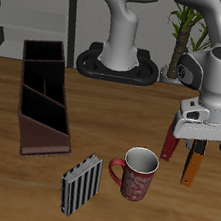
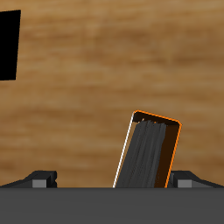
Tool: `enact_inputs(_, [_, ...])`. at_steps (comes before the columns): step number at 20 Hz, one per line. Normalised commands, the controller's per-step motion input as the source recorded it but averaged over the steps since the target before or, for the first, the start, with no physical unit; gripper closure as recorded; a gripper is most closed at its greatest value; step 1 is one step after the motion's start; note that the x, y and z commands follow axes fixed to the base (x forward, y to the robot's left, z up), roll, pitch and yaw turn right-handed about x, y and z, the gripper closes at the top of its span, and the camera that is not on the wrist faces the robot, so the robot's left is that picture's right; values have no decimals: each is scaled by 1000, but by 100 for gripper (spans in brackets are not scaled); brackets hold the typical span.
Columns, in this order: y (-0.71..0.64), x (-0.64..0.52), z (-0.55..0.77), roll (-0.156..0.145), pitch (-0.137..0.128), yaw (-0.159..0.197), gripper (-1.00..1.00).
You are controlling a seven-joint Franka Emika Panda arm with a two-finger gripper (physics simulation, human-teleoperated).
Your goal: Place the orange book into the right desk caddy's back compartment
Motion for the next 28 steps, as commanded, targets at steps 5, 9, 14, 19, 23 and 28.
enact_inputs(5, [-117, 55, -213, -7, 44, -2, -100])
enact_inputs(9, [-135, 59, -117, -31, 23, 4, 100])
enact_inputs(14, [-157, 105, -182, -36, 34, 0, 100])
enact_inputs(19, [16, 34, -53, 14, 0, 7, 100])
enact_inputs(23, [122, -90, 193, 37, -48, -4, 100])
enact_inputs(28, [154, -165, 448, 38, -71, -4, 100])
